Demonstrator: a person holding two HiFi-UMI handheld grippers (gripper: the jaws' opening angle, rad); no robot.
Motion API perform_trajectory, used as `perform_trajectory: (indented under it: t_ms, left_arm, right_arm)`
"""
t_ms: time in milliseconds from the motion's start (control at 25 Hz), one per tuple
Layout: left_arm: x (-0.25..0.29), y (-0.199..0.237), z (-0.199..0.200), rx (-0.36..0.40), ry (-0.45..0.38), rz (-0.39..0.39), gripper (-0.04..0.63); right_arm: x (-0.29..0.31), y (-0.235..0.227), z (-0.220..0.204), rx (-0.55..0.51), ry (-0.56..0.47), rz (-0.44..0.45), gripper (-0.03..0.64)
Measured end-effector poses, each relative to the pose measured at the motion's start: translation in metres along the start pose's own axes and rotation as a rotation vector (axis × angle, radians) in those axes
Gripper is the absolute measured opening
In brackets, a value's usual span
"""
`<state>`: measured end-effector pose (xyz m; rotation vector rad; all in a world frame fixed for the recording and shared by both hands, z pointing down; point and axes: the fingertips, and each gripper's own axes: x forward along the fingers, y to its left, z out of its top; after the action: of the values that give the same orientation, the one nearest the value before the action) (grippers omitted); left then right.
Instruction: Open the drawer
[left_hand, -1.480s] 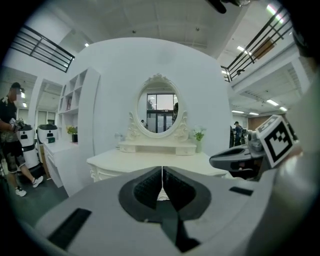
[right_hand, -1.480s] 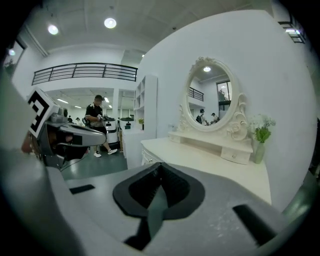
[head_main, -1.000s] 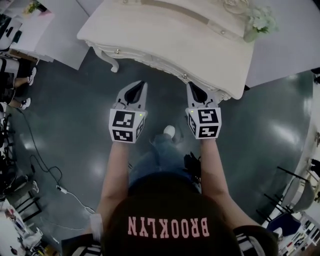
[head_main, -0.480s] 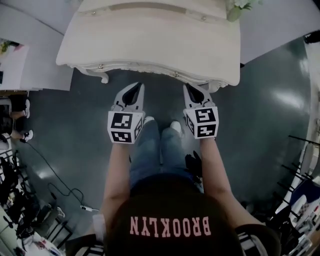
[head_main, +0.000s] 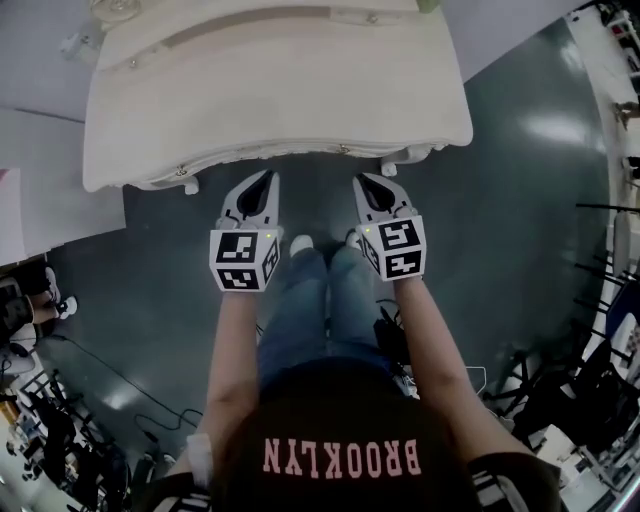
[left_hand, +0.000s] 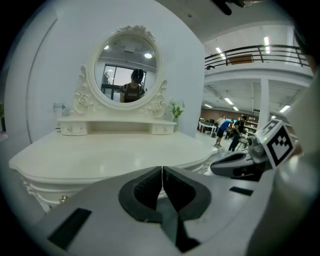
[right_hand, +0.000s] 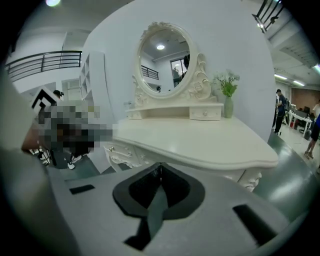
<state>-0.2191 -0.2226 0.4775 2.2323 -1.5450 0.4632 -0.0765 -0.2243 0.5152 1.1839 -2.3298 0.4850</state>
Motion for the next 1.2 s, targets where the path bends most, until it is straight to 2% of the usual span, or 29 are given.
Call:
perform_trajectory:
  t_ms: [160,320,560,800,960,1200]
  left_arm:
    - [0.012,0.009,-0.012,-0.006,0.019,-0.042,0.006]
    - [0.024,0.012,-0.021,-0.009,0.029,-0.072,0.006]
    - [0.036,0.018,-0.033,-0.017,0.049,-0.101,0.006]
    - [0.047,0.015,-0.048,-0.033,0.056,-0.146,0.006]
    - [0.051,0.013,-0.055,-0.036,0.068,-0.176,0.006]
    - [0.051,0.03,-0.066,-0.035,0.088,-0.167,0.006]
  right_arm:
    - [0.021,0.002,-0.006,-0.007,0.002,-0.03,0.003]
    - [0.038,-0.016,-0.019,0.085,0.022,-0.099,0.077]
    - [0.075,-0.025,-0.049,0.188,0.097,-0.169,0.126]
    - [0.108,-0.04,-0.071,0.246,0.157,-0.264,0.135]
    - [0.122,-0.043,-0.078,0.265,0.204,-0.287,0.133]
    - [0.134,-0.046,-0.08,0.269,0.233,-0.323,0.114]
